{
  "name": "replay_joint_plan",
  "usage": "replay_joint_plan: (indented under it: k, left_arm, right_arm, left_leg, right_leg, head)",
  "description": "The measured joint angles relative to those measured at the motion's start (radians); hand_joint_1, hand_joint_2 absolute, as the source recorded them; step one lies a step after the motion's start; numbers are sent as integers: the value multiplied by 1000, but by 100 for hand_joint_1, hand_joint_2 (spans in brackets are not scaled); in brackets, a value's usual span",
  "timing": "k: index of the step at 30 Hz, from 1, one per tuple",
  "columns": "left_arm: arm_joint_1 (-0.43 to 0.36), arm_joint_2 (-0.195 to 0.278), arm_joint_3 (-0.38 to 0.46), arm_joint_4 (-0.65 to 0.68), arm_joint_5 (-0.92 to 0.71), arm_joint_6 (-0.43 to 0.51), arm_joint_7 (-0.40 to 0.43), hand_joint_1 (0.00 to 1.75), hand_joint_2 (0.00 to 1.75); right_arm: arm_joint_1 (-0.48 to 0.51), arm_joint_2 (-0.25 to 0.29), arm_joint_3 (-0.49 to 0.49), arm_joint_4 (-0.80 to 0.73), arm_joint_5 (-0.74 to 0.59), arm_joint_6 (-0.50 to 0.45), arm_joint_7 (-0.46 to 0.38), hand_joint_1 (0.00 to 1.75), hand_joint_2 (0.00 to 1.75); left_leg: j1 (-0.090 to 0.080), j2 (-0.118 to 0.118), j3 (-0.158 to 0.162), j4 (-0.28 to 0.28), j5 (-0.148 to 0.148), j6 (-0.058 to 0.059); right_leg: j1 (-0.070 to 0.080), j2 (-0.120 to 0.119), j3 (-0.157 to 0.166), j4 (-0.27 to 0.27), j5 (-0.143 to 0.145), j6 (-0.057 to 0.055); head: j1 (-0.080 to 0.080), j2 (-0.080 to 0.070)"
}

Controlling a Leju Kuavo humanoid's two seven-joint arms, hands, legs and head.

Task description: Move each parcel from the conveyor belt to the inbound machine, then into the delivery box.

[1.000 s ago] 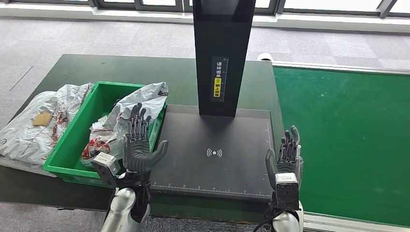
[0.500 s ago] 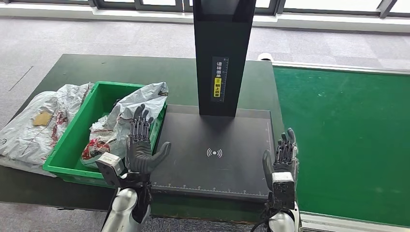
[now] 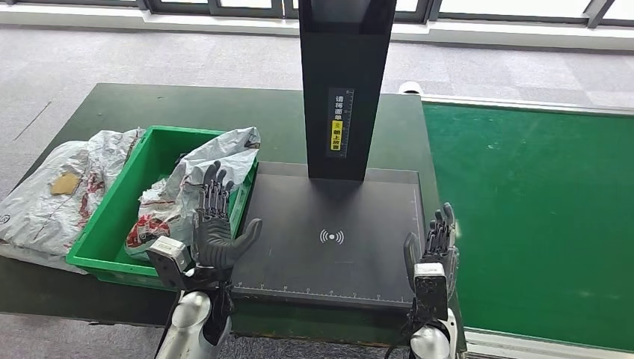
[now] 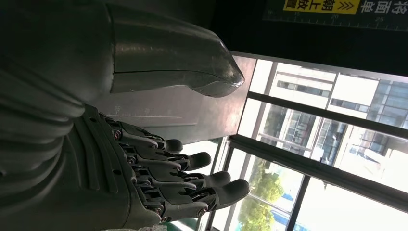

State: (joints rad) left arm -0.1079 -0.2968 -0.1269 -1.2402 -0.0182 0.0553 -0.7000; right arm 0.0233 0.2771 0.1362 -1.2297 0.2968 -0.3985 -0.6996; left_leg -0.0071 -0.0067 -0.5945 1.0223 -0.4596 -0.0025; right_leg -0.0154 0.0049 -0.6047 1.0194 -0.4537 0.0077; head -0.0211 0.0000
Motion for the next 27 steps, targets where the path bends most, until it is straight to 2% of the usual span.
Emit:
replay_joint_plan:
  k: [7, 27]
  left_arm:
    - [-4, -1, 1, 22, -29, 7, 0, 0, 175]
    - [-4, -2, -4, 31, -22, 33, 0, 0, 175]
  right_arm:
    - [3, -7, -3, 16, 98, -85, 0, 0, 175]
    - [-7, -11, -39, 61, 119, -121, 0, 0, 175]
  left_leg:
    - [0, 0, 0, 0, 0, 0]
    - [0, 0, 0, 0, 0, 0]
  right_leg:
    - [0, 0, -1, 0, 0, 0]
    - [0, 0, 0, 0, 0, 0]
  head:
    - [0, 0]
    - [0, 0]
